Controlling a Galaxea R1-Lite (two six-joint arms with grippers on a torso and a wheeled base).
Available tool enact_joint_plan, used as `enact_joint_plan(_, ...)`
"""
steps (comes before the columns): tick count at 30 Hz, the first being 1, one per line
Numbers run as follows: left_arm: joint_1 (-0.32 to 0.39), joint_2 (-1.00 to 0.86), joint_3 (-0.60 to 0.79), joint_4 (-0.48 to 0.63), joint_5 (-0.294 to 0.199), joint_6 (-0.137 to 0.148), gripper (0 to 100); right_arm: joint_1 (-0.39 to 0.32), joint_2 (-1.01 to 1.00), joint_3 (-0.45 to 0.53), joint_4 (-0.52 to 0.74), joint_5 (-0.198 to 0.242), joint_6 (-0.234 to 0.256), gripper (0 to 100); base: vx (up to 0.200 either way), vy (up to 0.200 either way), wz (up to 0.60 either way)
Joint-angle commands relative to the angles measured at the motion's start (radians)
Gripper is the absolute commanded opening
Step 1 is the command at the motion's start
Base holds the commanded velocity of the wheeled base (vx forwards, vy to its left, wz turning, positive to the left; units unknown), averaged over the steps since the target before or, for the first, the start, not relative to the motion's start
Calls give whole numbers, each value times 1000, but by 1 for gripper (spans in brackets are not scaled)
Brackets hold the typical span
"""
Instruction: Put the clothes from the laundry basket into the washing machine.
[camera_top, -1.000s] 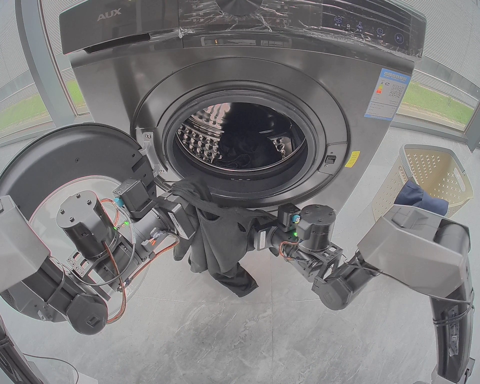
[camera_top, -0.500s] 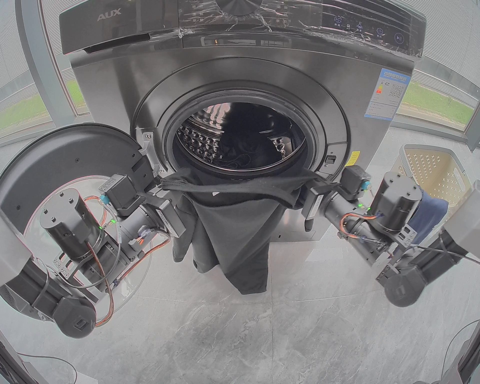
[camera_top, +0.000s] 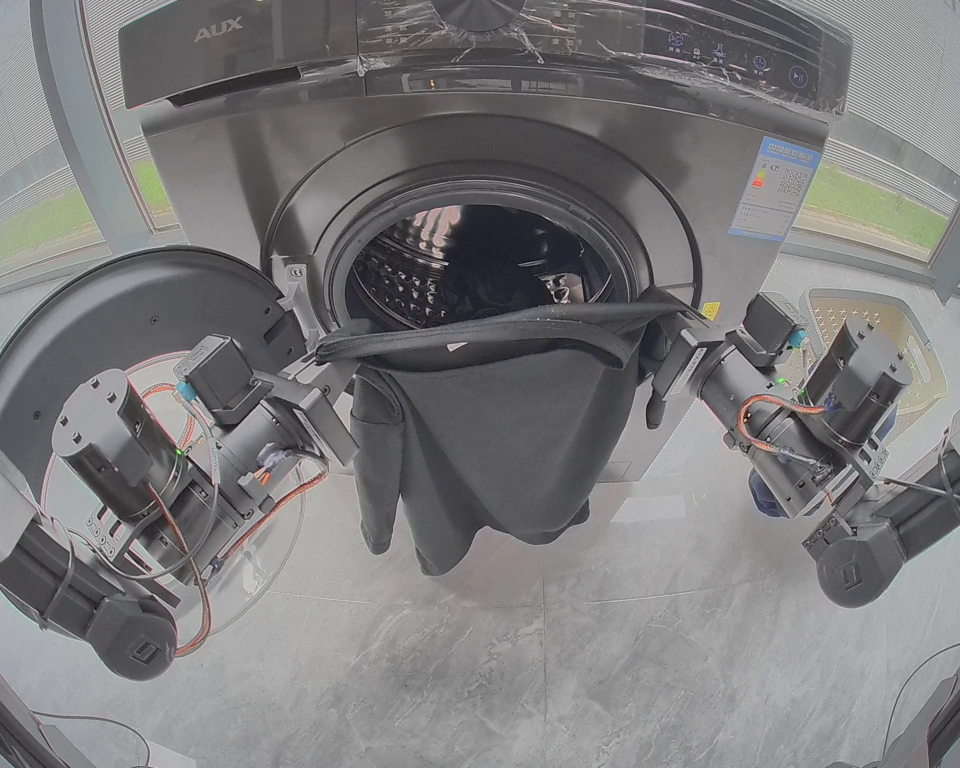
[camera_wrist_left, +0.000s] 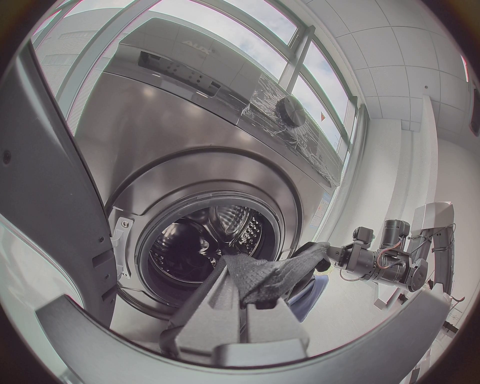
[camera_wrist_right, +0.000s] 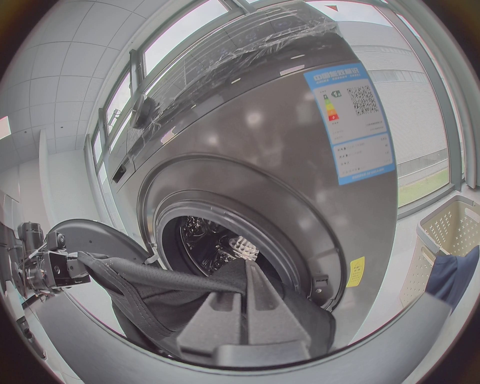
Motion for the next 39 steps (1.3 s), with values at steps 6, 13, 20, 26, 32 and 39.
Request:
enact_joint_plan(6,-2,-11,-7,-1,1,-1,0,-2,-39,-2,0,-3,1,0,0,0,0)
enact_joint_plan(13,-2,-9,-8,-1,1,-1,0,5,-39,-3,0,-3,1,0,0,0,0)
enact_joint_plan(20,-3,-9,-8,-1,1,-1,0,8,-42,-3,0,-3,3,0,0,0,0)
enact_joint_plan(26,-3,-9,-8,-1,-1,-1,0,9,-44,-2,-2,-3,3,0,0,0,0)
enact_joint_plan(32,-3,-9,-16,-1,1,-2,0,8,-44,-2,0,-3,3,0,0,0,0)
enact_joint_plan(39,-2,-11,-47,-1,1,-4,0,0,-42,-21,-2,-4,4,0,0,0,0)
